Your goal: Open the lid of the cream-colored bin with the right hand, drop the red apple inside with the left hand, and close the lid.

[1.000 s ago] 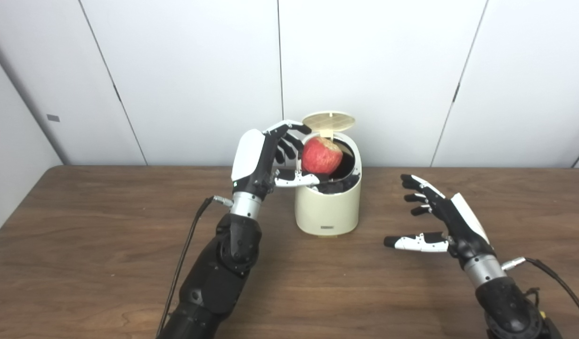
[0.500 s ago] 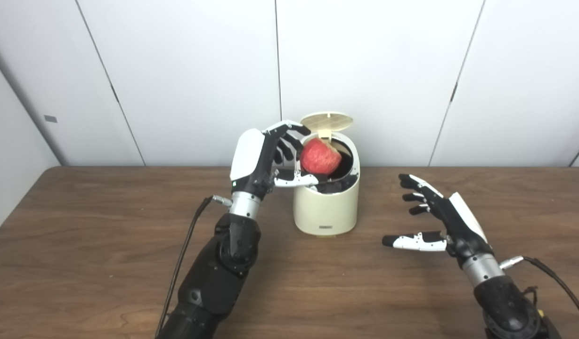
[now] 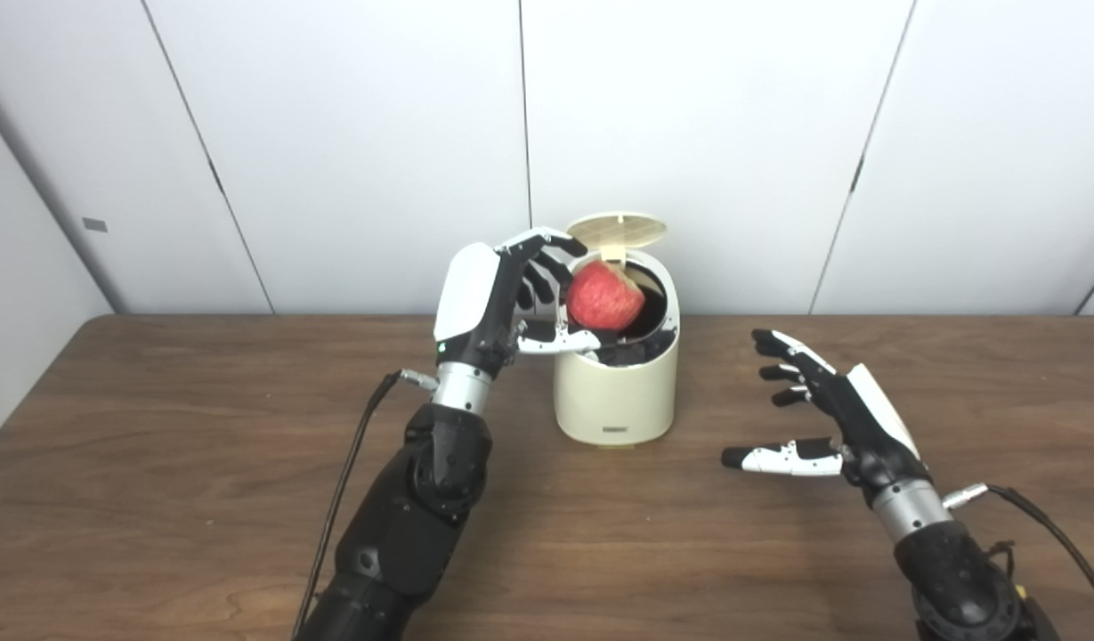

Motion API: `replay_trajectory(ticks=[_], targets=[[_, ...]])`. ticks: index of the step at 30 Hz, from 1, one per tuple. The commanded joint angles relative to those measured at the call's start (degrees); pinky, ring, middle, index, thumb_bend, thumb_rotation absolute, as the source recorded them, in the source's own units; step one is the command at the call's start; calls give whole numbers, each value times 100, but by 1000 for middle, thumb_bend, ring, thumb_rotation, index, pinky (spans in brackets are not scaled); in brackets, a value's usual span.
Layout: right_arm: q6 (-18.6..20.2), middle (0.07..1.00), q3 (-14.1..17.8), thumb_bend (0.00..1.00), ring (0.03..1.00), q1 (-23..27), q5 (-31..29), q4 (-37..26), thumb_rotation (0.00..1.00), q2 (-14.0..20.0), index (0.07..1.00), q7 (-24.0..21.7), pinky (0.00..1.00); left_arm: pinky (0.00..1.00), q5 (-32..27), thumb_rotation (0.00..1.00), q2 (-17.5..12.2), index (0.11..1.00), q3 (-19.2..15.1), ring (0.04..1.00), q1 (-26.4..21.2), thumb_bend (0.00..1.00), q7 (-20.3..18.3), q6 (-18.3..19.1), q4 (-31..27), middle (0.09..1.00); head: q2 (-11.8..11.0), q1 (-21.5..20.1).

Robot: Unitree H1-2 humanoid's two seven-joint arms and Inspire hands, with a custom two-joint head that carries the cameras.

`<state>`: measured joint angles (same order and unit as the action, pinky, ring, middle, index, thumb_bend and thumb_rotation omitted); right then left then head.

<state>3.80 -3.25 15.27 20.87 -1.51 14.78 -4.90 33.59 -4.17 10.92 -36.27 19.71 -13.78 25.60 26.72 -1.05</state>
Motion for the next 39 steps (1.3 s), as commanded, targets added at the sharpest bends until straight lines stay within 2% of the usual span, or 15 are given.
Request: replay_trajectory(ticks=[1,5,21,26,28,33,36,39], targets=[[-97,870,14,763,799,241,2,-136,249,91,866,38,679,329,-4,117,-59,661,-20,440,-225,924,44,-56,-185,558,9,-5],[-108,873,20,761,801,230,-37,-139,247,96,866,17,681,386,-74,134,-45,674,-43,494,-207,925,16,-87,-175,611,34,-2],[-68,875,29,743,801,193,-39,-207,222,112,866,-37,677,379,-106,130,-65,674,-93,488,-99,911,-21,-68,-400,590,51,34],[-22,879,40,742,799,183,-72,-231,230,106,867,-76,671,346,-279,111,-115,668,-210,473,4,855,-77,-161,-664,588,40,65],[26,885,47,738,806,181,-90,-248,217,100,869,-104,677,330,-392,66,-126,653,-275,466,52,826,-78,-251,-767,579,34,75],[12,890,57,734,810,189,-157,-191,192,104,872,-114,680,322,-1351,13,-199,645,-616,473,191,786,-503,-494,-1111,580,31,86],[-17,889,60,734,807,191,-182,-179,192,110,868,-105,682,357,-1938,35,-290,667,-856,494,235,729,-769,-583,-1281,600,31,109],[-58,884,57,730,801,199,-160,-163,193,128,866,-86,671,413,-2560,37,-379,685,-1074,527,270,670,-1105,-473,-1461,628,28,130]])
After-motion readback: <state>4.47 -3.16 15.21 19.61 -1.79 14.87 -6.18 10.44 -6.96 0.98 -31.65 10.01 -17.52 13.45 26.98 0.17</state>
